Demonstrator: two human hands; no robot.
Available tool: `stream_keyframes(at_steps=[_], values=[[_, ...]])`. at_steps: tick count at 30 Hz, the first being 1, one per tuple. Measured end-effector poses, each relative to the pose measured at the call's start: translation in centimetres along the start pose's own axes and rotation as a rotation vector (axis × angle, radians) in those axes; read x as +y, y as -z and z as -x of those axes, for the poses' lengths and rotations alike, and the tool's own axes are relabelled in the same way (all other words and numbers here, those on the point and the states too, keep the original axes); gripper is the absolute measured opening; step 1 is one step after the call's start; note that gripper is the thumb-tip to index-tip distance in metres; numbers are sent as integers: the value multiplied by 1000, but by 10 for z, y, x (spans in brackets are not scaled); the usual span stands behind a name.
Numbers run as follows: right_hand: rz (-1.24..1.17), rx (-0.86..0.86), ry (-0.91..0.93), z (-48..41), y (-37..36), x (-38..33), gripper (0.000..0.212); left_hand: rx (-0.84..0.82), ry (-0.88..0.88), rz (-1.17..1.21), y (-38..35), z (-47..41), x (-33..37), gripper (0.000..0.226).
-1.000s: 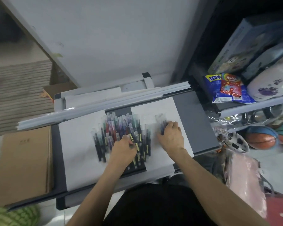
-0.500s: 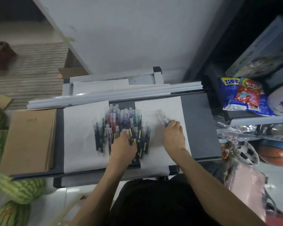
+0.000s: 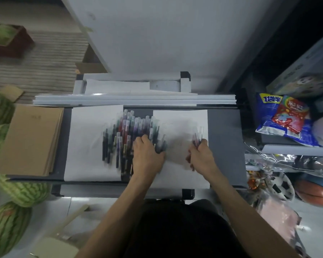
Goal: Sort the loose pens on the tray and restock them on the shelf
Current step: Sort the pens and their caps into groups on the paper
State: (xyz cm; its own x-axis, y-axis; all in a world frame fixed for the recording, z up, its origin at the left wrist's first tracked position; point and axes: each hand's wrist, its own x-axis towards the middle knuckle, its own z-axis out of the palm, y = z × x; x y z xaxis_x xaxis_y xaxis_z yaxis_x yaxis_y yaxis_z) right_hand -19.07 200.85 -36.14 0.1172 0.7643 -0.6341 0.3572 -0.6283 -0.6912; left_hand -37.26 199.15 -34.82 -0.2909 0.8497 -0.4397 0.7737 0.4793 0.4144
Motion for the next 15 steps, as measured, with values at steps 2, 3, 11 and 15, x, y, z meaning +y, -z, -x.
stream_keyframes(at_steps=[2, 3, 11, 15], values=[[-44, -22, 0, 3, 2, 3, 11, 9, -10, -17, -5, 2, 4, 90], [-60, -32, 3, 4, 2, 4, 11, 13, -10, -28, -7, 2, 6, 88], [-189, -150, -67, 12, -7, 6, 20, 25, 27, -45, -16, 10, 7, 77], [-211, -199, -80, 12, -17, 4, 21, 40, 72, -3, -16, 14, 2, 79]])
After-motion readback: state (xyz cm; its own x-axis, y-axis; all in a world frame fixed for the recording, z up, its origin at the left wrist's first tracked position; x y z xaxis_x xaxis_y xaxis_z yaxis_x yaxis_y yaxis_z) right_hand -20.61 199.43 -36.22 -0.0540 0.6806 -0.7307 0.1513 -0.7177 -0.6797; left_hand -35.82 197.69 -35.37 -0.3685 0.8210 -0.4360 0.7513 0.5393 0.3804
